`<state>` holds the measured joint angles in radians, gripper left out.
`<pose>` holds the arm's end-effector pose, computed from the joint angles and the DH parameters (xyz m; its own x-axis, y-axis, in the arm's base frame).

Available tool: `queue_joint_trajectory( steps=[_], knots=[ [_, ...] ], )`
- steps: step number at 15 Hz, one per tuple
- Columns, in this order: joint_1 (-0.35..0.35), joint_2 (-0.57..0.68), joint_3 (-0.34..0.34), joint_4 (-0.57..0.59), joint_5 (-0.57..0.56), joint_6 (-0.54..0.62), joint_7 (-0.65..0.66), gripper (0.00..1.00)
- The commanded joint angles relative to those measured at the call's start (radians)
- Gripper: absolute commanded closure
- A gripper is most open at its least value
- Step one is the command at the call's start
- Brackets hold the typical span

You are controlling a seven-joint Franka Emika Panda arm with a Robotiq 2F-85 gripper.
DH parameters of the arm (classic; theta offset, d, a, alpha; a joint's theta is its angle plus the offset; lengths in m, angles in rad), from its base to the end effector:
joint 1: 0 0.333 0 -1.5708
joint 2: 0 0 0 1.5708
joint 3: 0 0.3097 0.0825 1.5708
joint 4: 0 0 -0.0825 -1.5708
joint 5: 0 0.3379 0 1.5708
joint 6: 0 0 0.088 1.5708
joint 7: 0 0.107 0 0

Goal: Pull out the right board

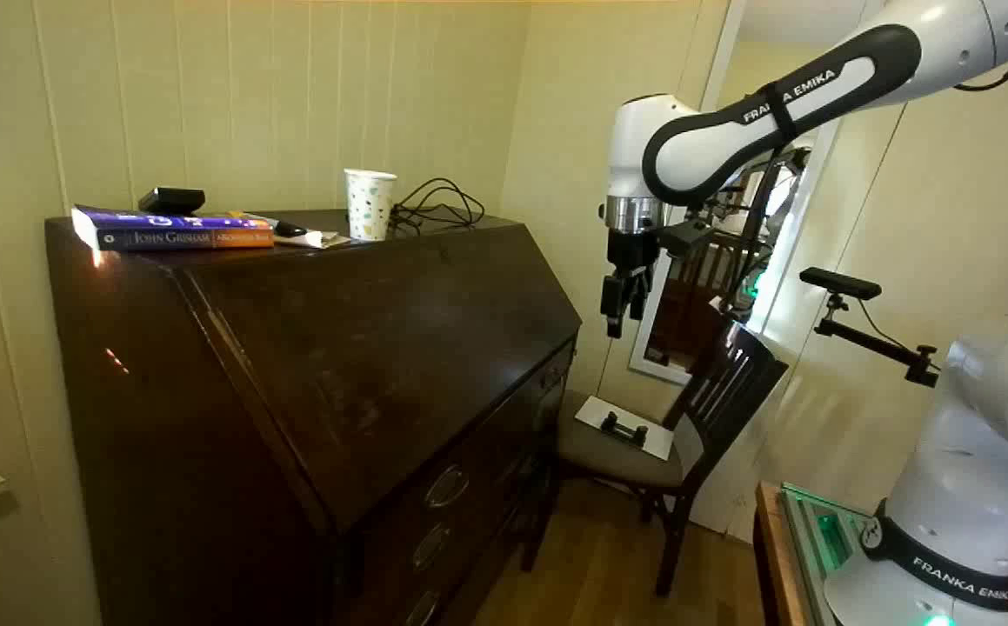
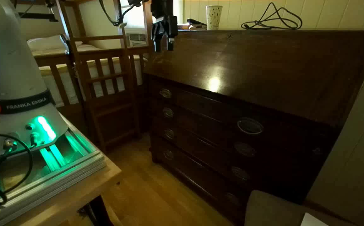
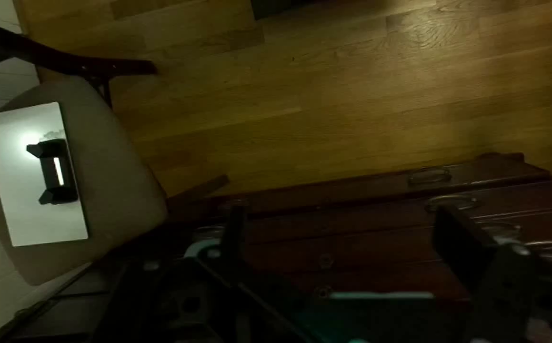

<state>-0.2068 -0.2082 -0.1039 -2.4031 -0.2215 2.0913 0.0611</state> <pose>0.3930 -0.1382 0.4073 0.9622 -0.2524 -0.1022 -0.2340 -0.9584 0.1637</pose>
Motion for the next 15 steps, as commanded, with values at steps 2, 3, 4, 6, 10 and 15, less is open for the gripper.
queue_joint_trajectory(
  steps=[2,3,4,6,10,15],
  knots=[
    [0.013,0.0,-0.013,0.001,-0.003,-0.002,0.002,0.0],
    [0.013,0.0,-0.013,0.001,-0.003,-0.002,0.002,0.0],
    [0.013,0.0,-0.013,0.001,-0.003,-0.002,0.002,0.0],
    [0.013,0.0,-0.013,0.001,-0.003,-0.002,0.002,0.0],
    [0.012,0.0,-0.019,0.003,-0.011,0.002,-0.034,0.0],
    [-0.004,0.03,-0.075,0.066,-0.018,0.036,-0.18,0.0]
  ],
)
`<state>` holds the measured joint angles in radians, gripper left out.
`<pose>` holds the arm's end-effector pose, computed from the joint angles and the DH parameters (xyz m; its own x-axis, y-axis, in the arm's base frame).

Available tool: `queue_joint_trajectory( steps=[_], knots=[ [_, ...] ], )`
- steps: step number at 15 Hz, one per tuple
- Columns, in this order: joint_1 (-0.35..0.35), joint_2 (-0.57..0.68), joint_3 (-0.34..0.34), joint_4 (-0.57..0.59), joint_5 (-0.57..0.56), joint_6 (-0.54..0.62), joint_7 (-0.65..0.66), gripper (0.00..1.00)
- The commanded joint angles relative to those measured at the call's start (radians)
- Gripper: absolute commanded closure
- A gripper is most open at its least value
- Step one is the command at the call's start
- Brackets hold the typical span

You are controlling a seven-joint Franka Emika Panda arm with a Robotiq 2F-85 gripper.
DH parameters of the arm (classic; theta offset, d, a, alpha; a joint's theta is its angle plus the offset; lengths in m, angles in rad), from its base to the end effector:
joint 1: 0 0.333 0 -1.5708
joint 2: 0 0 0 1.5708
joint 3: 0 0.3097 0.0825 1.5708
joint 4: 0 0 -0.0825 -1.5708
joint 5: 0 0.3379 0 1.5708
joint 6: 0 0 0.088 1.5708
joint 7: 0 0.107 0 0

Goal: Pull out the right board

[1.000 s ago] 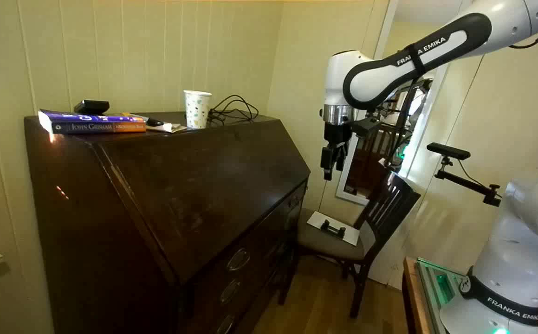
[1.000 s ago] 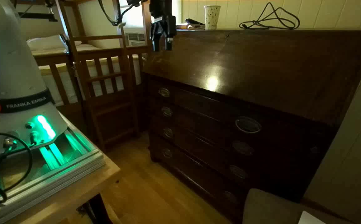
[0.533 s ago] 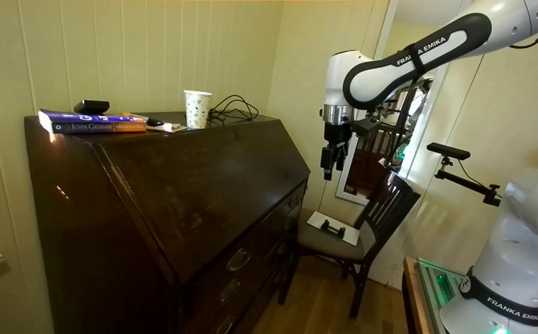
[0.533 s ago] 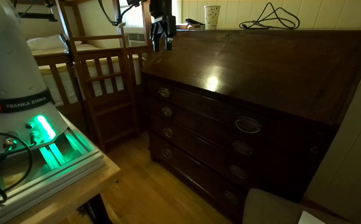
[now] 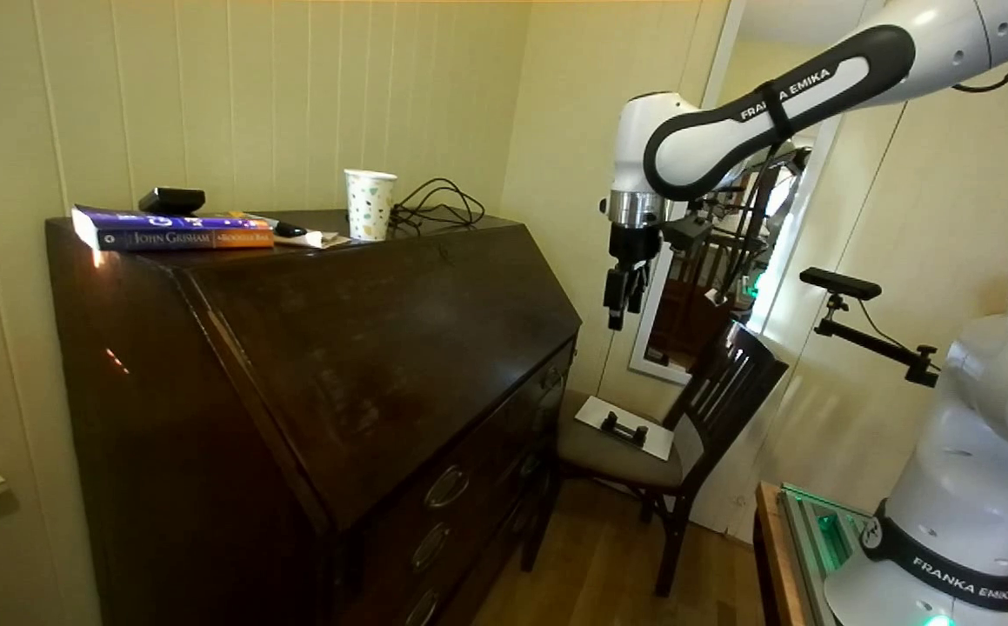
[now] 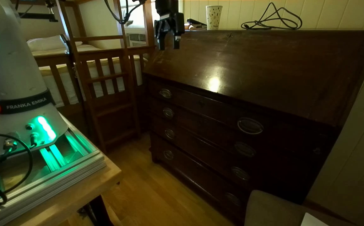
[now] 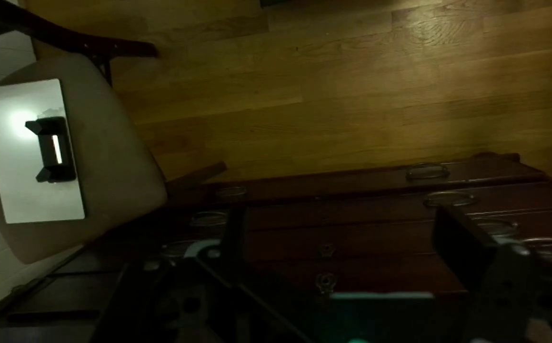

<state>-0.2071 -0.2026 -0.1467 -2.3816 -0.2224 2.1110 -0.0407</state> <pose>0.3941 -0.1577 0.4146 0.9778 -0.1922 -0.0832 -0.1786 -0.9726 0.1487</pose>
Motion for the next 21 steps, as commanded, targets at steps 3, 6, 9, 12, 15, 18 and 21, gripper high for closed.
queue_joint_trajectory(
  steps=[3,6,9,12,15,18,21],
  knots=[
    [0.005,0.005,-0.036,0.029,-0.001,0.005,-0.076,0.0],
    [0.007,0.006,-0.037,0.033,0.0,0.005,-0.088,0.0],
    [0.001,0.05,-0.054,0.083,0.024,-0.006,-0.112,0.0],
    [-0.021,0.151,-0.118,0.224,0.117,-0.099,-0.214,0.0],
    [-0.065,0.274,-0.184,0.401,0.212,-0.221,-0.358,0.0],
    [-0.132,0.391,-0.214,0.562,0.219,-0.281,-0.485,0.0],
    [-0.203,0.478,-0.212,0.666,0.212,-0.199,-0.562,0.0]
  ],
)
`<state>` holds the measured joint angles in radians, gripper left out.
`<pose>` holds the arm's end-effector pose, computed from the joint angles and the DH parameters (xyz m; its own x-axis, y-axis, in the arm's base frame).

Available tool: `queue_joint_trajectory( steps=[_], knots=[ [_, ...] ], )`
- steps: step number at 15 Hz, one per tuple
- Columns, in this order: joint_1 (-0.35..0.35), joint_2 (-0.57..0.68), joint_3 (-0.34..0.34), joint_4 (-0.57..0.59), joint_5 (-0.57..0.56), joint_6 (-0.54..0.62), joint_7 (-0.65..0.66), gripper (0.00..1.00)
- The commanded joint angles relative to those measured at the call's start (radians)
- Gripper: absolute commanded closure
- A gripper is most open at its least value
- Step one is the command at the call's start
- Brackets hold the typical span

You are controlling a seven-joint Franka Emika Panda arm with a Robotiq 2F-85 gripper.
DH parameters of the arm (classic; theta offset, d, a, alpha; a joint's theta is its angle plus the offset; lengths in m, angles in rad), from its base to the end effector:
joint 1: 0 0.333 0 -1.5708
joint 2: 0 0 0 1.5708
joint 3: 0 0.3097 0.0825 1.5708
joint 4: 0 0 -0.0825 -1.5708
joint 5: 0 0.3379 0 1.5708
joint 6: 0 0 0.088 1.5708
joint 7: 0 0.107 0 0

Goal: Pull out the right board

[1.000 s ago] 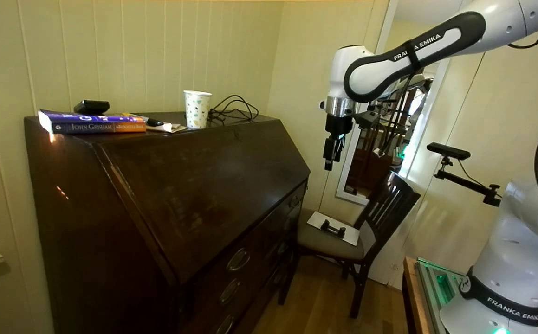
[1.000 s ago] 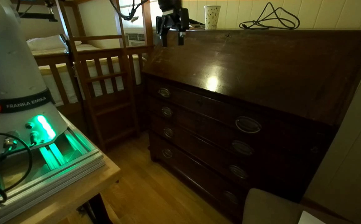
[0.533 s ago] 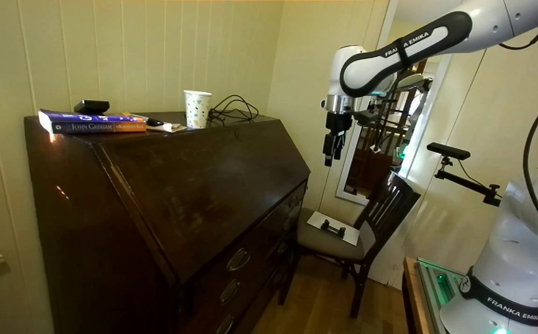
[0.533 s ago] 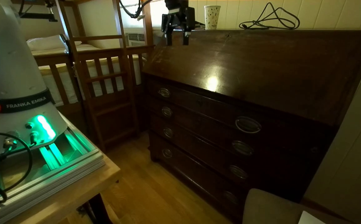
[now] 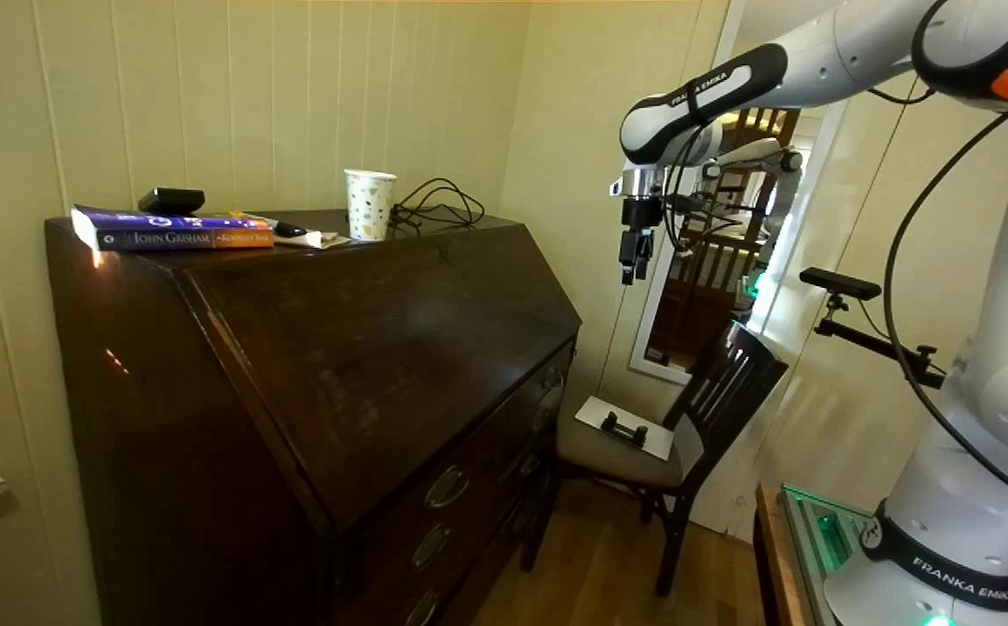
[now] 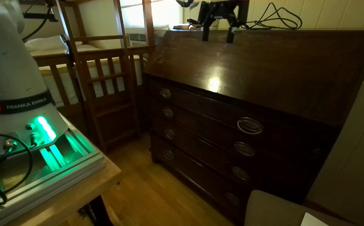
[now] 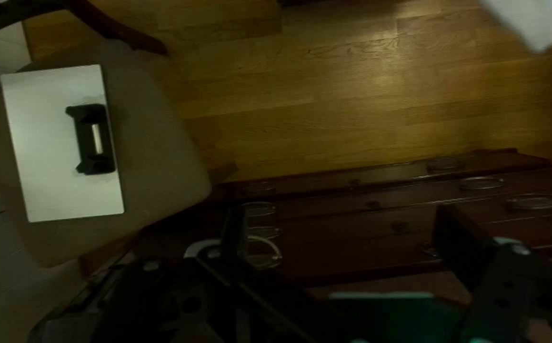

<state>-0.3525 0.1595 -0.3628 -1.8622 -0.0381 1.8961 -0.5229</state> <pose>0.4140 -0.3523 0.4411 0.9736 -0.1759 -0.1457 -0.1747 -0.9844 0.0207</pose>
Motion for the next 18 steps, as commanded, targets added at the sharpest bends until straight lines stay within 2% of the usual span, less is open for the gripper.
queue_joint_trajectory(
  steps=[1,2,9,13,18],
  knots=[
    [-0.08,0.144,0.01,0.19,0.044,0.004,-0.085,0.0],
    [-0.063,0.067,0.02,0.087,0.0,0.017,-0.041,0.0],
    [-0.074,0.088,0.03,0.107,0.001,0.016,-0.044,0.0],
    [-0.129,0.115,0.032,0.115,0.101,0.031,-0.129,0.0],
    [-0.215,0.186,0.03,0.207,0.189,0.02,-0.327,0.0]
  ],
)
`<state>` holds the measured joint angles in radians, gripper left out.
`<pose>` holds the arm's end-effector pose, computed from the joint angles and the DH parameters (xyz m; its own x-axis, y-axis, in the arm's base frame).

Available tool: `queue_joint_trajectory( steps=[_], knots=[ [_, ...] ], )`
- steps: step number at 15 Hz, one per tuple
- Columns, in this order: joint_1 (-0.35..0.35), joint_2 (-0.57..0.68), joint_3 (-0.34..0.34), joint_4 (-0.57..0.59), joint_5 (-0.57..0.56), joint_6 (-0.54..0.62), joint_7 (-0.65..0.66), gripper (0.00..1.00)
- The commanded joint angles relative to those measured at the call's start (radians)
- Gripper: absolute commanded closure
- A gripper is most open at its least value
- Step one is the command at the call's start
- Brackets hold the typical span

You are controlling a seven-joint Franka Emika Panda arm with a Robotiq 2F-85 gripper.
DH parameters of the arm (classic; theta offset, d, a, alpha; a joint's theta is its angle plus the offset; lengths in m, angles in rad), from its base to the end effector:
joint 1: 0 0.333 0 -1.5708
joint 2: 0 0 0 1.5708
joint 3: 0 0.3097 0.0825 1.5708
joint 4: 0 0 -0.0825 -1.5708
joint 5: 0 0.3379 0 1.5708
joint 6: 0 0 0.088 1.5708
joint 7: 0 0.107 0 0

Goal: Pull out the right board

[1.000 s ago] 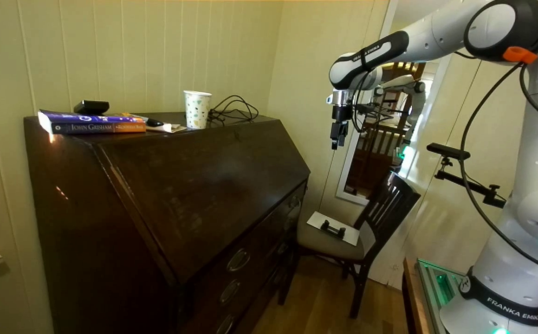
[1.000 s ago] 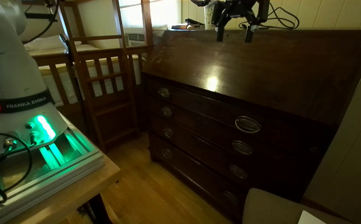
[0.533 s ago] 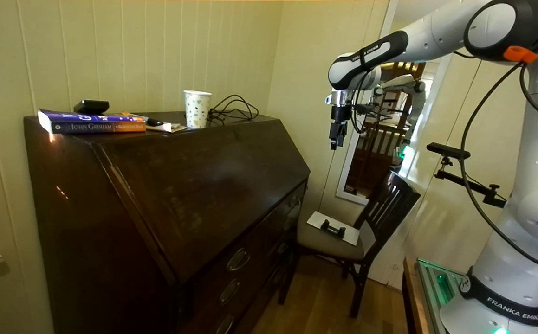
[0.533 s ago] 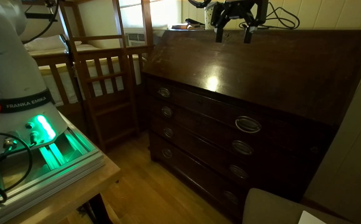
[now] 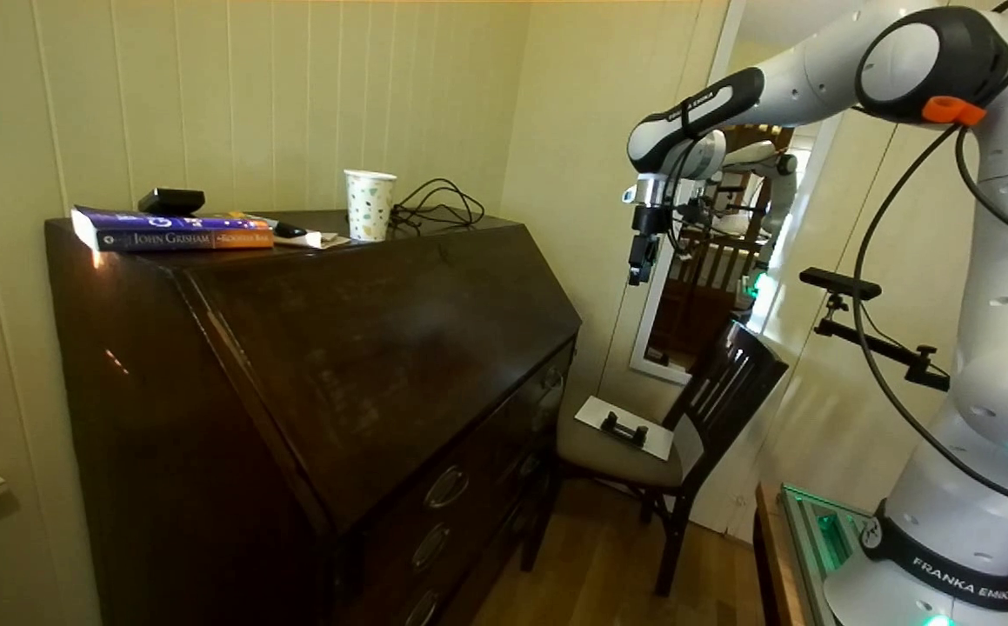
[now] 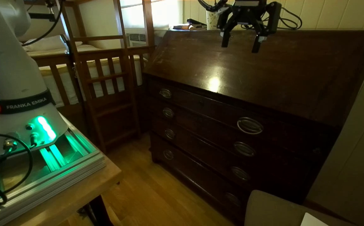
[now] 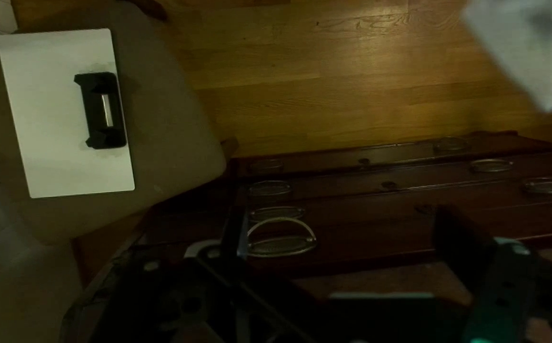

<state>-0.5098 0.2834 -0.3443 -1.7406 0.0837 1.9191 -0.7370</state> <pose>0.3980 -0.4231 0.4263 0.9874 -0.1380 -0.0769 -0.1417 -0.9889 -0.0446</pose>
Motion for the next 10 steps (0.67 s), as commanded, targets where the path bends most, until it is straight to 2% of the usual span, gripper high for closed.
queue_joint_trajectory(
  steps=[1,4,7,10],
  knots=[
    [-0.078,0.084,0.012,0.112,0.089,0.005,-0.149,0.0],
    [-0.136,0.16,0.026,0.2,0.134,0.053,-0.204,0.0],
    [-0.181,0.227,0.05,0.244,0.117,0.212,-0.243,0.0],
    [-0.233,0.306,0.083,0.299,0.109,0.313,-0.236,0.0]
  ],
)
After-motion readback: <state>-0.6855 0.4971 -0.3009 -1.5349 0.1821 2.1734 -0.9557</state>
